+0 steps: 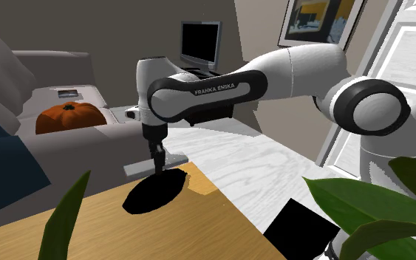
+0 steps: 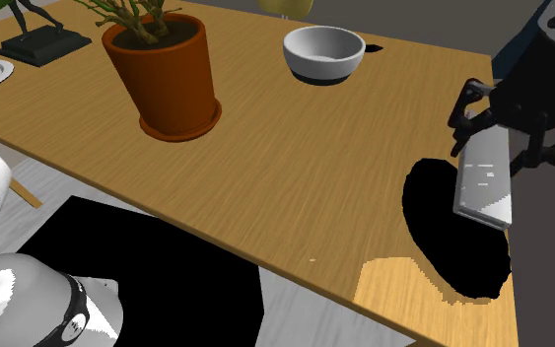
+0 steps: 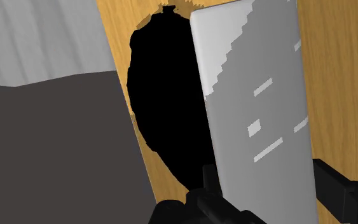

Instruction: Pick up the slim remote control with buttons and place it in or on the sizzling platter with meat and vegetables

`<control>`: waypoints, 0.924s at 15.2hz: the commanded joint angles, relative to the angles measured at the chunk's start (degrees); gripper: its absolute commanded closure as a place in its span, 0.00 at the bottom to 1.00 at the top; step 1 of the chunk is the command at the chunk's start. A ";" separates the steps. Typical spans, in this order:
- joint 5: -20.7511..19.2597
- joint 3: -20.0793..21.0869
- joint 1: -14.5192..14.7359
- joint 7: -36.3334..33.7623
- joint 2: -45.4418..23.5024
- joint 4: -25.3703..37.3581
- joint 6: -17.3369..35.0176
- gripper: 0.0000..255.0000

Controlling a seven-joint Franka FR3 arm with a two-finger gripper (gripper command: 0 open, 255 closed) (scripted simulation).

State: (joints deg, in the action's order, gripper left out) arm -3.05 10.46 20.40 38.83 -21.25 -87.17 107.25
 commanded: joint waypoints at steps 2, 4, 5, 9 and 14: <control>-0.21 -0.44 -0.61 1.07 -1.90 1.30 0.60 1.00; -0.27 -0.47 -0.62 1.04 -2.16 0.14 2.02 1.00; -0.30 -0.49 -0.63 1.02 -2.31 -0.41 2.72 1.00; -0.46 -0.57 -0.63 0.94 -3.07 -2.38 5.45 1.00; -0.67 -0.68 -0.61 0.83 -4.10 -4.32 8.40 1.00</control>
State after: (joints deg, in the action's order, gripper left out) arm -3.66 9.80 19.77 39.70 -25.08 -91.34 115.19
